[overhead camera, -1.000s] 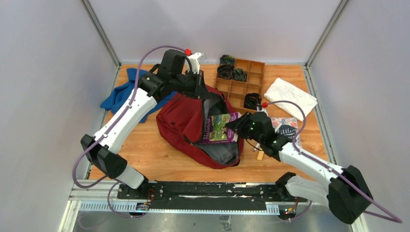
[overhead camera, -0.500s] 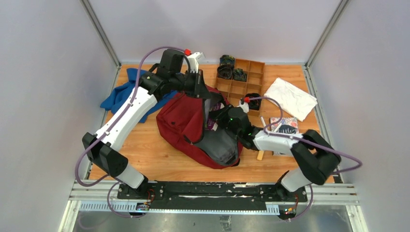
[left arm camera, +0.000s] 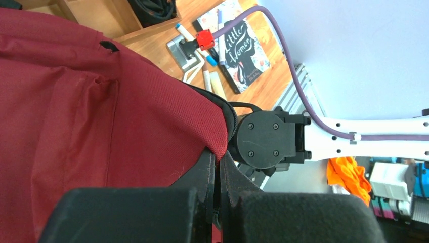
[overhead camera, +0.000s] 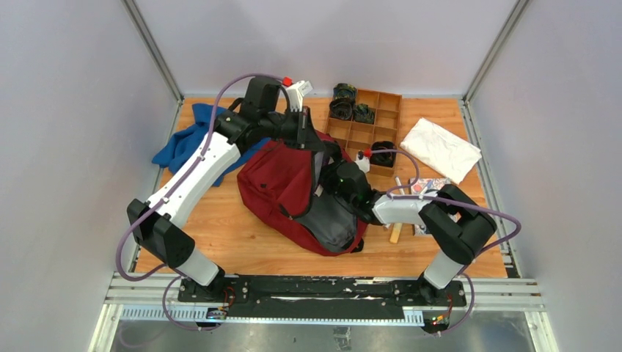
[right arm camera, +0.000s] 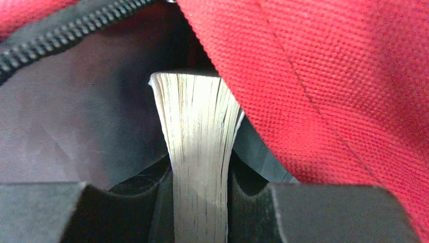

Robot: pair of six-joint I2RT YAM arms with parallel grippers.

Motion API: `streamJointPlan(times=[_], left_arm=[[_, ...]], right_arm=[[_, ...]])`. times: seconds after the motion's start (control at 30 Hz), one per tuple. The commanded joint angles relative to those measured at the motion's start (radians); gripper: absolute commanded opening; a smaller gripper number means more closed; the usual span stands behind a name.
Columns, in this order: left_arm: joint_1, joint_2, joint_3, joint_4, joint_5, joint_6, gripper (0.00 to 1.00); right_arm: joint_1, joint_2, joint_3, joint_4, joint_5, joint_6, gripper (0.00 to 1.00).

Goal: Pack the student bag
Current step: Place the book in the student bag.

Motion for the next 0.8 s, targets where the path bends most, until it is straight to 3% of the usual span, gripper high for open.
streamJointPlan(times=[0.0,0.2,0.47,0.57,0.77], left_arm=[[0.005,-0.01,-0.012,0.084,0.058,-0.049,0.0],[0.008,-0.015,-0.011,0.092,0.062,-0.066,0.0],[0.013,-0.031,-0.04,0.133,0.061,-0.101,0.0],[0.015,-0.035,-0.053,0.149,0.067,-0.116,0.0],[0.017,-0.038,-0.074,0.134,0.033,-0.106,0.0]], right_arm=[[-0.021,-0.051,0.047,0.057,0.104,-0.011,0.0],[-0.018,-0.125,0.02,0.032,0.164,-0.052,0.0],[0.062,0.041,0.026,0.053,0.166,-0.011,0.0],[0.095,0.079,0.091,-0.015,0.171,-0.031,0.0],[0.108,0.13,0.126,0.005,0.089,-0.046,0.0]])
